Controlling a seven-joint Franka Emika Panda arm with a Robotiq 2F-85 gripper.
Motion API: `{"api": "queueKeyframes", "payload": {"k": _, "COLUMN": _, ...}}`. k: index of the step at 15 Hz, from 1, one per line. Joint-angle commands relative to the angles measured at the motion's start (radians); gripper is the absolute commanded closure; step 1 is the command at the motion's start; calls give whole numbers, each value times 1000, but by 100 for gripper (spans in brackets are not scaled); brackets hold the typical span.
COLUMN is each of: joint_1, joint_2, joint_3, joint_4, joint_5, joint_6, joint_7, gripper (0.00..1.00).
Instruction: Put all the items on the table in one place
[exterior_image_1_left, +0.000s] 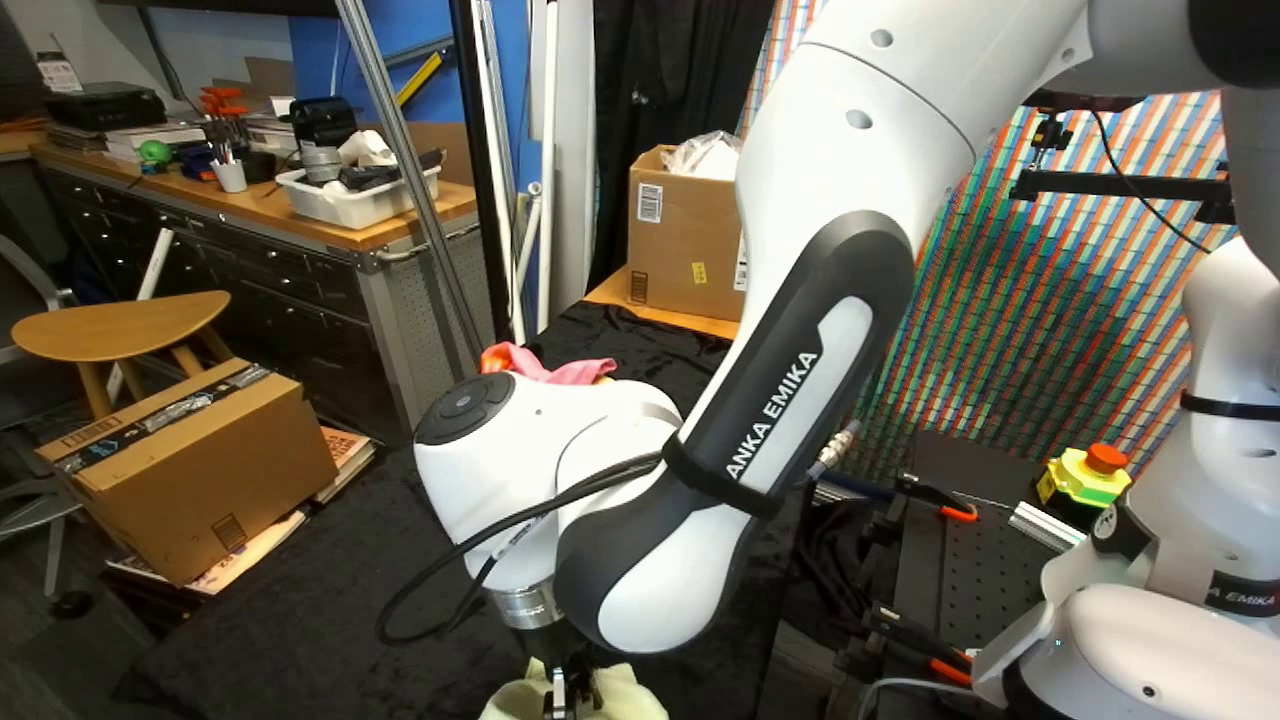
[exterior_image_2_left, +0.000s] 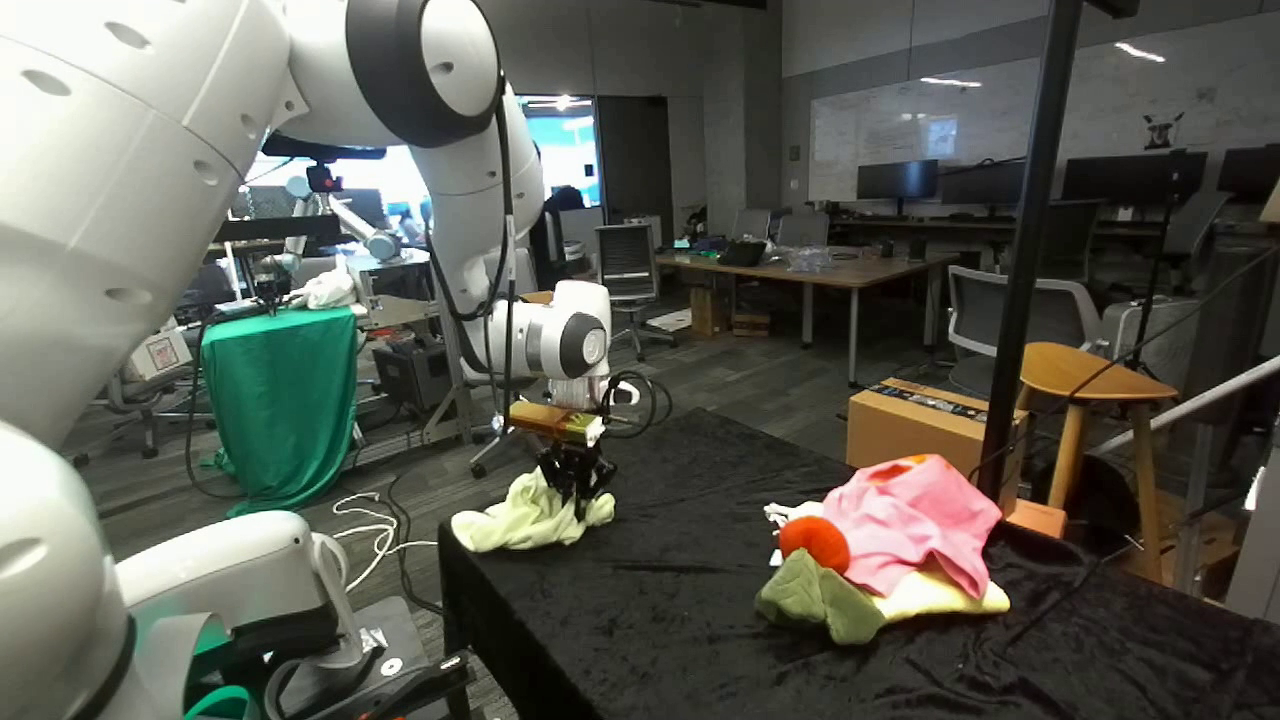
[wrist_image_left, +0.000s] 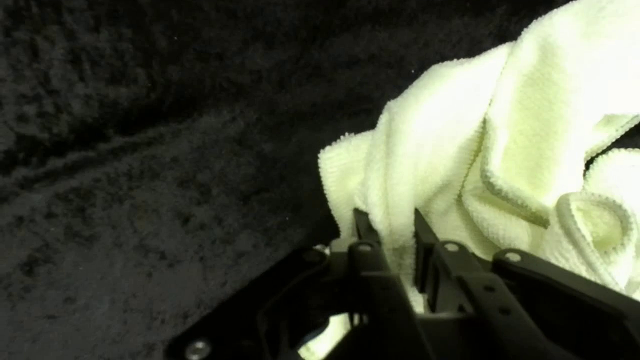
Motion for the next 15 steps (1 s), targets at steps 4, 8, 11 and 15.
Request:
{"api": "queueKeyframes", "payload": {"k": 4, "joint_1": -4, "joint_2": -65, "joint_3": -5, "joint_4": 18, "joint_5": -5, "joint_6": -15, "joint_7": -6, "gripper": 93}}
{"api": "queueKeyframes", "payload": {"k": 8, "joint_1": -8, "joint_2": -136, "joint_3": -31, "joint_4": 0, "joint_5": -23, "joint_6": 27, "joint_7": 19, "gripper": 92}}
{"api": "queueKeyframes", "payload": {"k": 11, "joint_1": -28, "joint_2": -185, "joint_3": -59, "joint_4": -7, "joint_5": -20, "joint_6": 62, "joint_7": 44, "gripper": 92}}
{"api": "queueKeyframes", "payload": {"k": 15, "joint_1": -74, "joint_2": -226, "joint_3": -114, "joint_4": 3, "joint_5": -9, "joint_6": 104, "joint_7": 109, "gripper": 92}}
